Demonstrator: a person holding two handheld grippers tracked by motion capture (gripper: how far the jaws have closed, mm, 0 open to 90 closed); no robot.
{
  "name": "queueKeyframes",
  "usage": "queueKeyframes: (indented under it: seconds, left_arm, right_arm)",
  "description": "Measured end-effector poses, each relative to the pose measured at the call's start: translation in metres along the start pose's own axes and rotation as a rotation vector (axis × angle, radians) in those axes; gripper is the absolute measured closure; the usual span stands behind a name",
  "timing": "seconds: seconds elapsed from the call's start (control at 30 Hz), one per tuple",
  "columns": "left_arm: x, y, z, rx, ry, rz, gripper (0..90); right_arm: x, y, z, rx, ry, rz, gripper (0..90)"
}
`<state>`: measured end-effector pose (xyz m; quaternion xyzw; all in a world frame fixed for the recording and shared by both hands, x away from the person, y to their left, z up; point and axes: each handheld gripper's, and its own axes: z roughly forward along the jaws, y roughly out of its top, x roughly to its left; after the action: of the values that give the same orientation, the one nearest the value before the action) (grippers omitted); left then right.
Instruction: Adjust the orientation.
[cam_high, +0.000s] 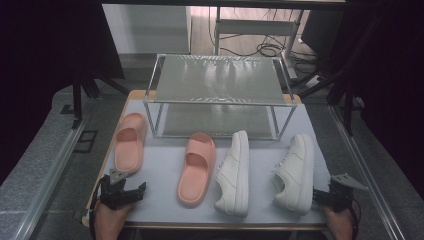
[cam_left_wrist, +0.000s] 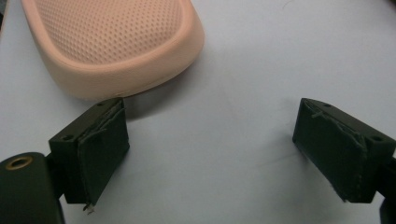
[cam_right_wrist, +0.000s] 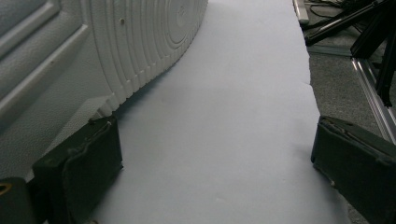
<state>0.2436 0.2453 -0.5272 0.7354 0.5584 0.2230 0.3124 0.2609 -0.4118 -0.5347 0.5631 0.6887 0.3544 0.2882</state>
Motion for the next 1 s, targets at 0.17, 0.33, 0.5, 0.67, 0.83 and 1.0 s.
queueKeyframes:
  seconds: [0.17,0.33,0.5,0.67,0.83,1.0]
  left_arm:
    - [0.0004,-0.0002,0.0002,-0.004,-0.003,0.001,10.2]
    - [0.0007,-0.0002,0.0001,-0.004,-0.005,0.003,10.3]
    - [0.0011,0.0001,0.0000,-0.003,-0.008,0.007,10.4]
    - [0.0020,0.0002,-0.0004,-0.001,-0.015,0.013,10.4]
    - [0.0018,-0.0001,-0.0016,-0.003,-0.011,0.009,12.2]
    - [0.0090,-0.0007,-0.0076,-0.035,-0.028,-0.045,12.5]
  right_arm:
    - [0.0000,0.0000,0.0000,0.000,0.000,0.000,1.5]
    - [0.0000,0.0000,0.0000,0.000,0.000,0.000,1.5]
    - [0.0000,0.0000,0.0000,0.000,0.000,0.000,1.5]
    - [0.0000,-0.0001,0.0001,-0.001,0.000,0.000,1.5]
    - [0.0001,-0.0003,0.0001,-0.002,0.000,0.002,1.4]
    - [0.0000,-0.0005,0.0001,0.001,0.001,0.001,1.3]
